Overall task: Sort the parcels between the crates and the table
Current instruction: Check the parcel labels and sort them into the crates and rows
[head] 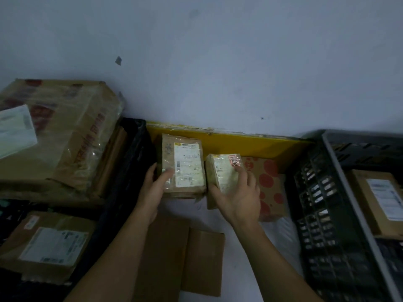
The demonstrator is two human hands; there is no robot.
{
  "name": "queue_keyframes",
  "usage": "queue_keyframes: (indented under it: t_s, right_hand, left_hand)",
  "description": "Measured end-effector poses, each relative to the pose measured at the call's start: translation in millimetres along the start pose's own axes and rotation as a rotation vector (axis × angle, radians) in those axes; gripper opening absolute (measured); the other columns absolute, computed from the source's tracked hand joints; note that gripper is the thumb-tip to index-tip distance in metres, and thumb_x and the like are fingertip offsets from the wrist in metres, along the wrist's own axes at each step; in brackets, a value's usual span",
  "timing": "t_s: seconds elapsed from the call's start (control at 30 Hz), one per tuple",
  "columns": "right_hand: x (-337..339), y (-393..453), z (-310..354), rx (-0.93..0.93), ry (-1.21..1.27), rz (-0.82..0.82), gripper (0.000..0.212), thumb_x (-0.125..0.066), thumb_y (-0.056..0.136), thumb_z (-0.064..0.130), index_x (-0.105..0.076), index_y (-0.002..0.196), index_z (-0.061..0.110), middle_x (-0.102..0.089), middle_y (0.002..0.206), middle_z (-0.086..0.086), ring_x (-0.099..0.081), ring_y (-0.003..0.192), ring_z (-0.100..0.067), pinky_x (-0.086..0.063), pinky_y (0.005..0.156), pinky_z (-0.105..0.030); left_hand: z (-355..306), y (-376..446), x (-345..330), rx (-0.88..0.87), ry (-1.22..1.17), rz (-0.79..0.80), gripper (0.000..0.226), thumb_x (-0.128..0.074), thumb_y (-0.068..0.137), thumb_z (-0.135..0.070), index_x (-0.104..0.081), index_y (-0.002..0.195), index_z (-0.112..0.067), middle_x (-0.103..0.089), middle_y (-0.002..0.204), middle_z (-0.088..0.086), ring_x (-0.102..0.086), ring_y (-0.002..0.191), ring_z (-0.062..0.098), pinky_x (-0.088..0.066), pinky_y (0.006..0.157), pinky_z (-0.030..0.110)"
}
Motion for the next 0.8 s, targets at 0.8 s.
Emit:
queue_keyframes:
  t_s: [0.8]
  right_hand:
    - [317, -90, -151, -0.069, 0.128, -0.441, 0.092, -0.079, 0.08, 0.063, -0.041, 0.157, 0.028, -0.044, 0.153, -0.001, -0.046, 0.14, -0.028, -0.045, 0.109, -0.047]
  left_hand:
    - [-93, -205, -258, -0.249, -0.16, 0.396, 0.052, -0.071, 0.099, -0.035, -0.053, 0.147, -0.028, -0.08, 0.121, 0.003, -0.078, 0.107, 0.028, -0.062, 0.087, 0.047]
Point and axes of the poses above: each hand's wrist, its own y-axis towards the middle knuckle, its own x-axis out of the back of the hand, z = x × y, the point moved 9 cm from there along y, towards the middle knuckle
